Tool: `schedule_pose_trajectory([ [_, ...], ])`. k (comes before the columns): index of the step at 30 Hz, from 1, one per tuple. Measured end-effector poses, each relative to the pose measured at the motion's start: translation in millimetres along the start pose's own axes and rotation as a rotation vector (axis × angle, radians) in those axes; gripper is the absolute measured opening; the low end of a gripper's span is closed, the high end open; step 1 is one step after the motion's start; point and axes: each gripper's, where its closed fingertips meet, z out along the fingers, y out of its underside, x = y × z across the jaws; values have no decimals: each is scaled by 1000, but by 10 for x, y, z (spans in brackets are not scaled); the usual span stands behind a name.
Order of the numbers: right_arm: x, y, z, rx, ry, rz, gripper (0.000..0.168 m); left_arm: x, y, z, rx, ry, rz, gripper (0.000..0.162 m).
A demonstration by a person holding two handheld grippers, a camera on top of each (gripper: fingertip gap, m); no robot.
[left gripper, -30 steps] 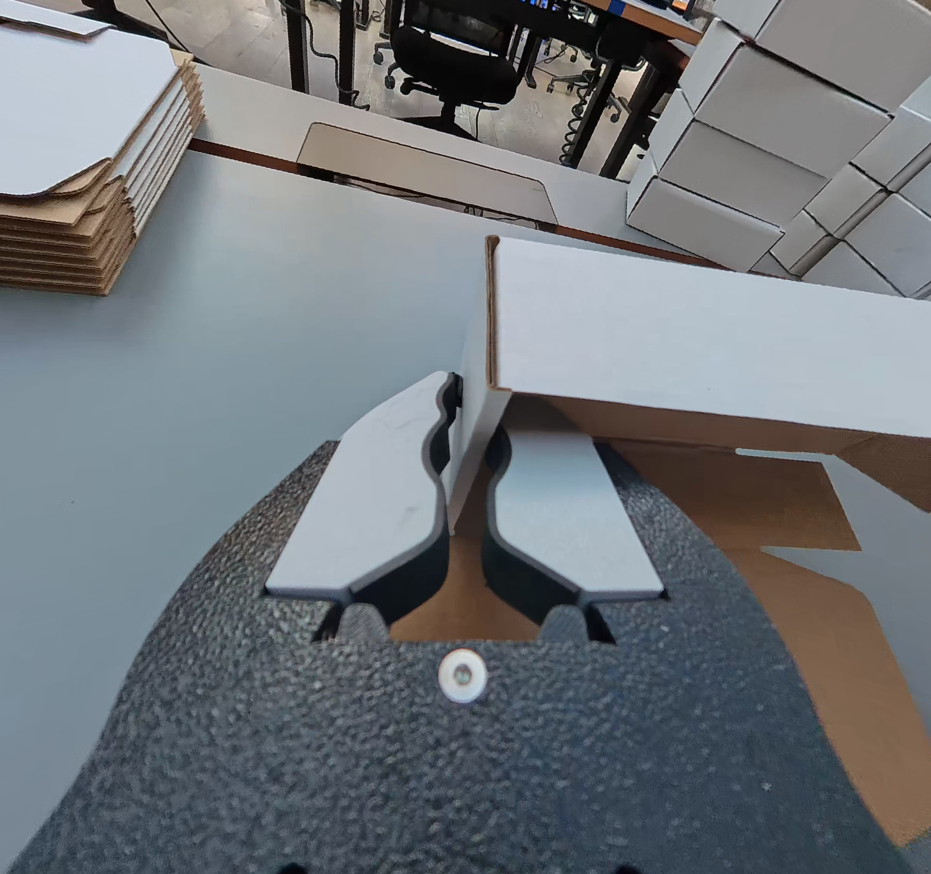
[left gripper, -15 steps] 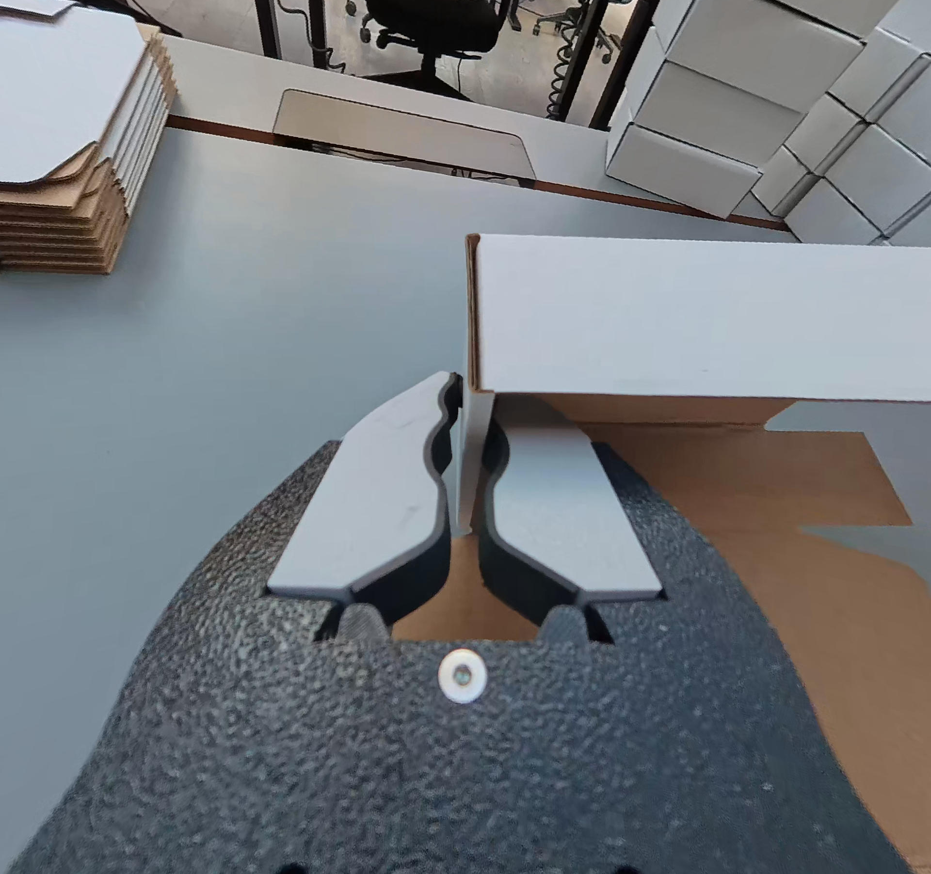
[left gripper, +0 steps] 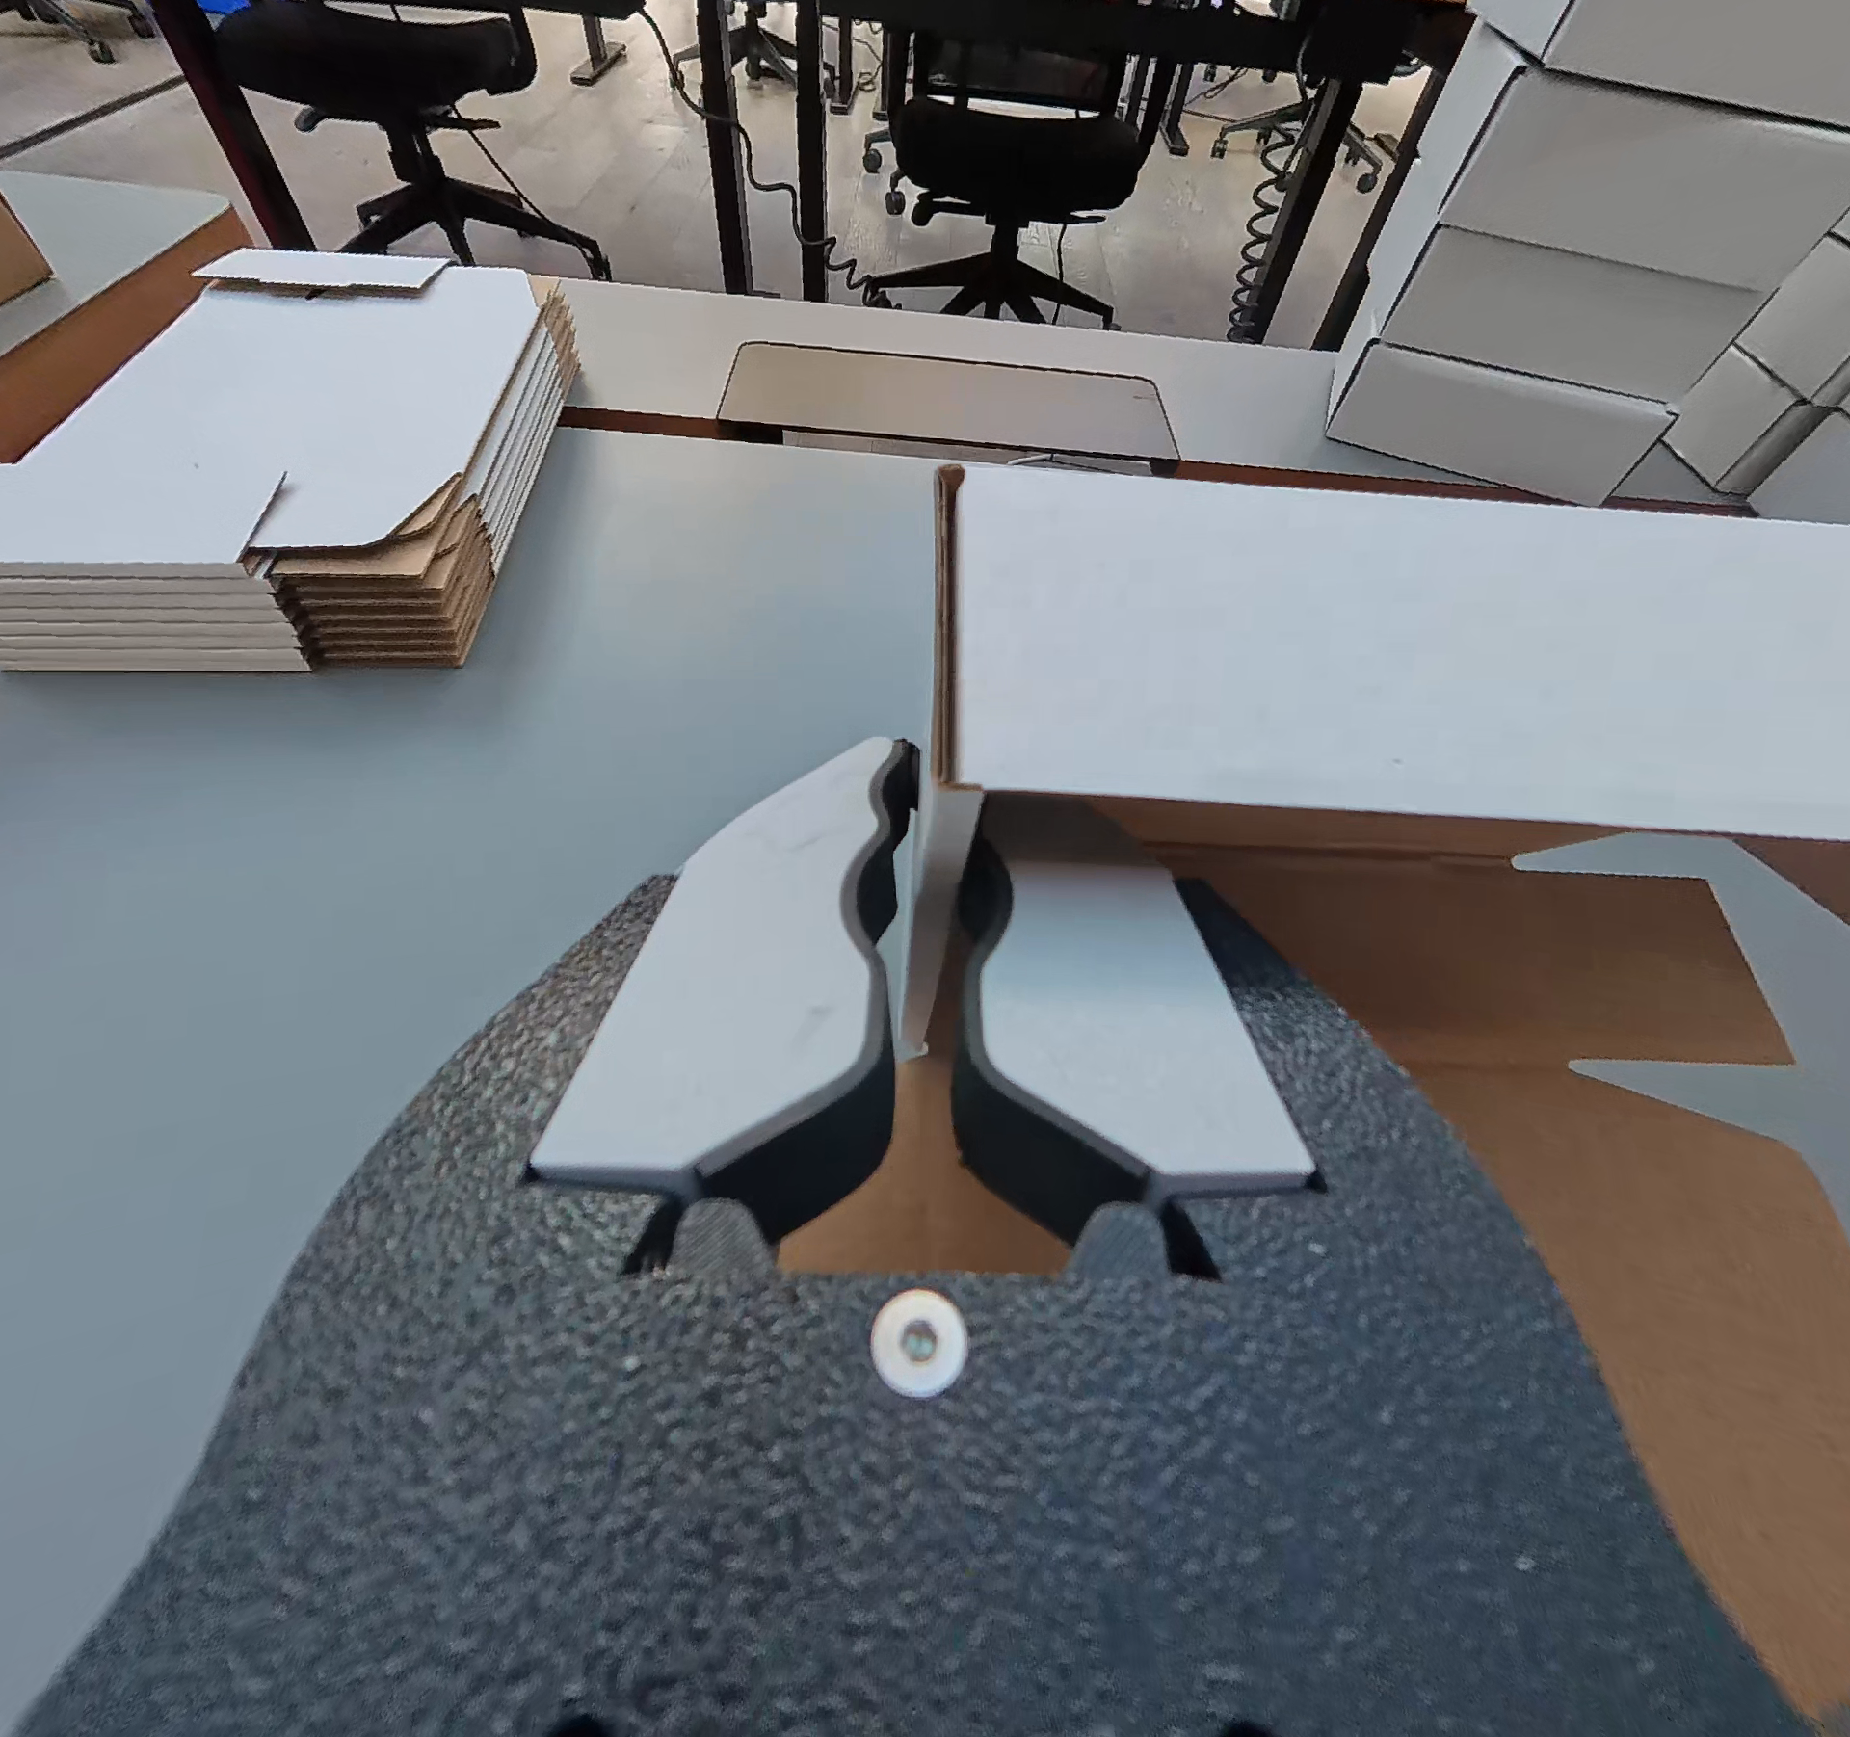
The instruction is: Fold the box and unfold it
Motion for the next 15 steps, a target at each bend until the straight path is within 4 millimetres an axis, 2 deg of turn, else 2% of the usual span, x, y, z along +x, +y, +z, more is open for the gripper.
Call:
schedule_pose_trajectory([
  [5, -292, 22, 83, -92, -72, 51, 0, -47, 25, -62, -2, 20, -64, 8],
  [10, -570, -130, 117, -120, -95, 159, 0, -42, -42, -135, 20, 36, -88, 8],
  [12, -610, -206, 139, -106, -106, 279, 0, -35, -64, -174, 36, 7, -31, 7],
  [15, -522, -334, 139, -33, -171, 587, 0, -9, -54, -222, 54, -5, 28, 6],
])
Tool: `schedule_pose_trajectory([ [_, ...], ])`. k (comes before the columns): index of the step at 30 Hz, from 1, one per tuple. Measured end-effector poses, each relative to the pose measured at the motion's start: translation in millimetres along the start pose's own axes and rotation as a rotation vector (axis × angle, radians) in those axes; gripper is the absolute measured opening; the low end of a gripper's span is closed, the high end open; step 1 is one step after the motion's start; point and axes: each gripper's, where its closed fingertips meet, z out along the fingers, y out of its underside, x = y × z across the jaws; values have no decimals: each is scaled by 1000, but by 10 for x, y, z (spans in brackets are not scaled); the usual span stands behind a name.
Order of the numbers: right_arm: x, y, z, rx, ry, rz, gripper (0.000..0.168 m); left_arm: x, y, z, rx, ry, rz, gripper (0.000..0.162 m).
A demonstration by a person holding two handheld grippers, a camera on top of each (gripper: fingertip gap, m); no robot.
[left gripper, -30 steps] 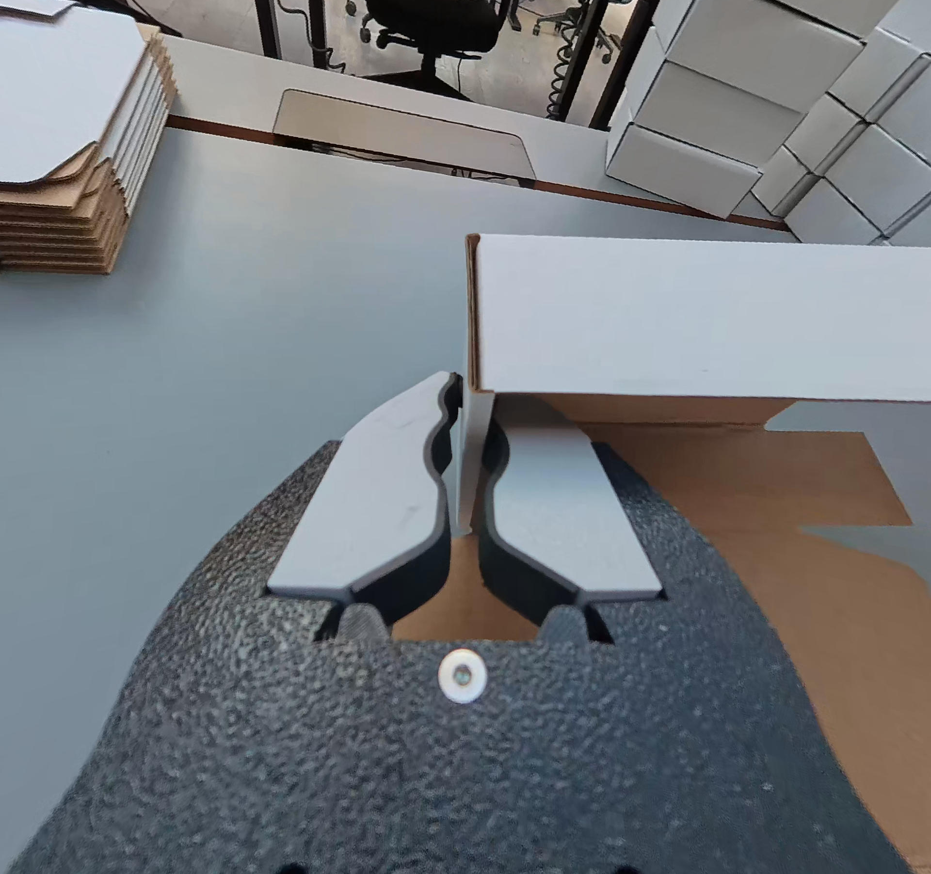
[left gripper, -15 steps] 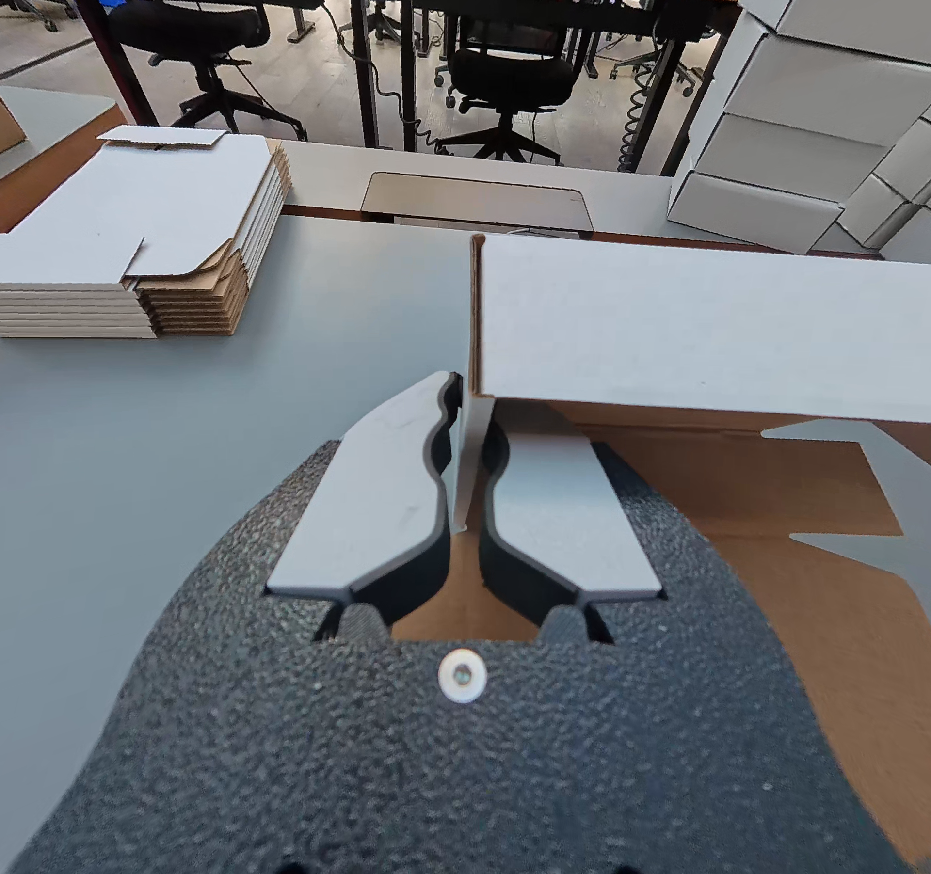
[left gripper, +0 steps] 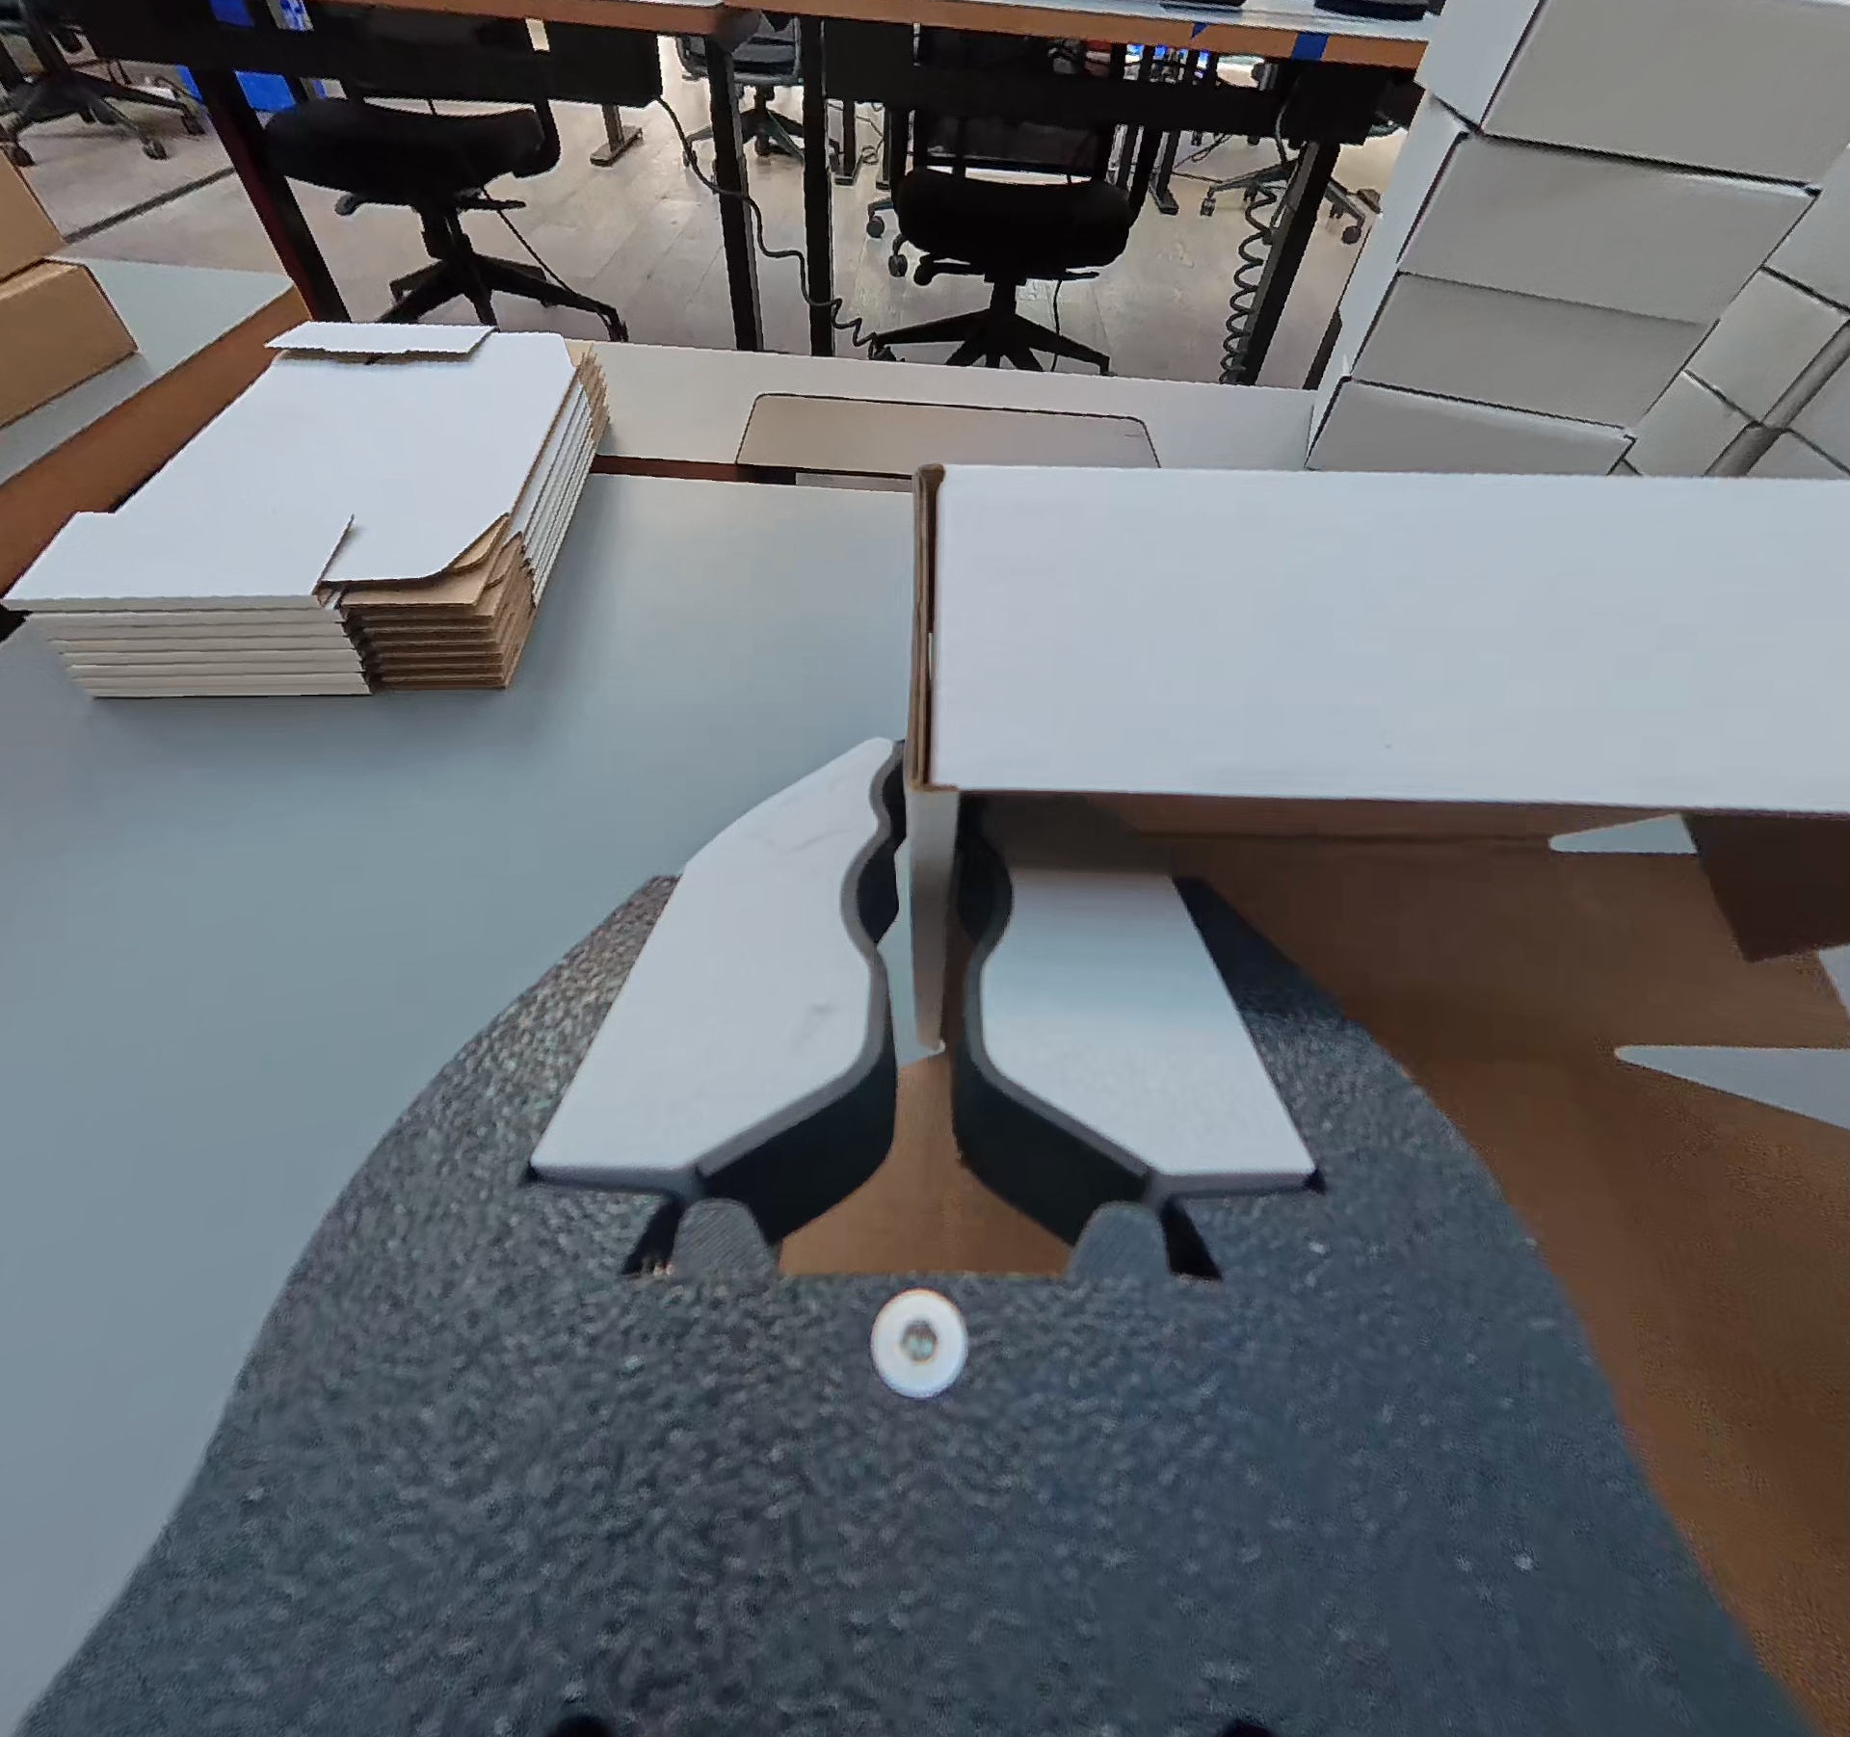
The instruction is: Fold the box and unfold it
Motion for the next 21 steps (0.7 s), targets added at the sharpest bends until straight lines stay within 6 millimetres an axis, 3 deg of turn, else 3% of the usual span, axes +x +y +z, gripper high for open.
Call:
schedule_pose_trajectory([
  [7, 45, -352, -106, 177, -293, 626, 0, 176, -111, -99, 97, -34, 314, 9],
  [11, 114, -456, -156, 248, -424, 821, 0, 323, -51, -72, 100, -18, 384, 11],
  [16, 90, -361, -144, 188, -446, 782, 0, 324, -69, -46, 114, 19, 217, 8],
  [21, 37, -105, -250, 72, -416, 642, 0, 133, -195, -20, 120, 22, 53, 7],
])
